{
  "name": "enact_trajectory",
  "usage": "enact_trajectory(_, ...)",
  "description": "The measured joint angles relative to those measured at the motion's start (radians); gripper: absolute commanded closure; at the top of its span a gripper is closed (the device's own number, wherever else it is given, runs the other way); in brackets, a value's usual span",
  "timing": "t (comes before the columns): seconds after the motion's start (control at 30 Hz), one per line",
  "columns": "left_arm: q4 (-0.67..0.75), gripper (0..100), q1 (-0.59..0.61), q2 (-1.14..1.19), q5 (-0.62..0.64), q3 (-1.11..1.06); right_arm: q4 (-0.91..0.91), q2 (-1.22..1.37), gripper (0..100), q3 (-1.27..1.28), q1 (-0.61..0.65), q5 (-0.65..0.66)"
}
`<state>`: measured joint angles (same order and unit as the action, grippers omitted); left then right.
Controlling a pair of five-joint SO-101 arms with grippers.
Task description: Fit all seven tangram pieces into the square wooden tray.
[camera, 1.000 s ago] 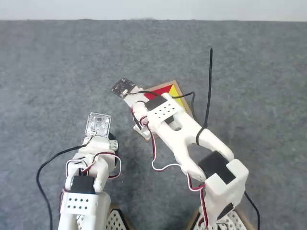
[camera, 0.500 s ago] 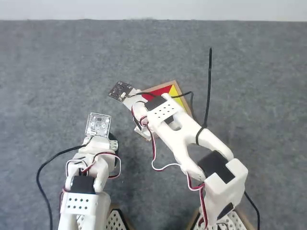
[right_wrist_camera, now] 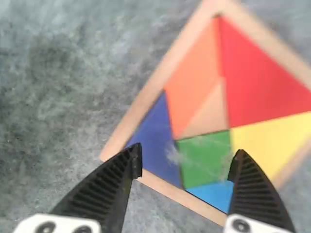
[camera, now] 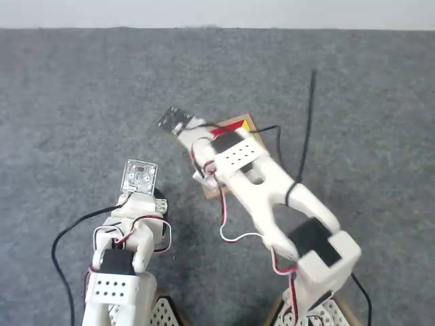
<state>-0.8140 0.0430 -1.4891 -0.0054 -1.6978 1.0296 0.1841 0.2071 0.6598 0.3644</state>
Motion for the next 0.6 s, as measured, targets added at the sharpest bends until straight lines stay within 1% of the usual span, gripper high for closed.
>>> enact_trajectory(0.07, 0.000, 98, 0.000, 0.000, 0.000, 0.000, -0.006, -0.032, 71.7, 0.023, -0.017, -0.002)
enact_trajectory(0.17, 0.000, 98, 0.000, 0.000, 0.000, 0.000, -0.064, -0.044, 71.7, 0.077, -0.040, -0.005)
enact_trajectory(0.33, 0.000, 98, 0.000, 0.000, 0.000, 0.000, -0.133, -0.043, 71.7, 0.124, -0.046, -0.011)
enact_trajectory(0.6, 0.000, 98, 0.000, 0.000, 0.000, 0.000, -0.186, 0.064, 71.7, 0.120, -0.044, -0.015)
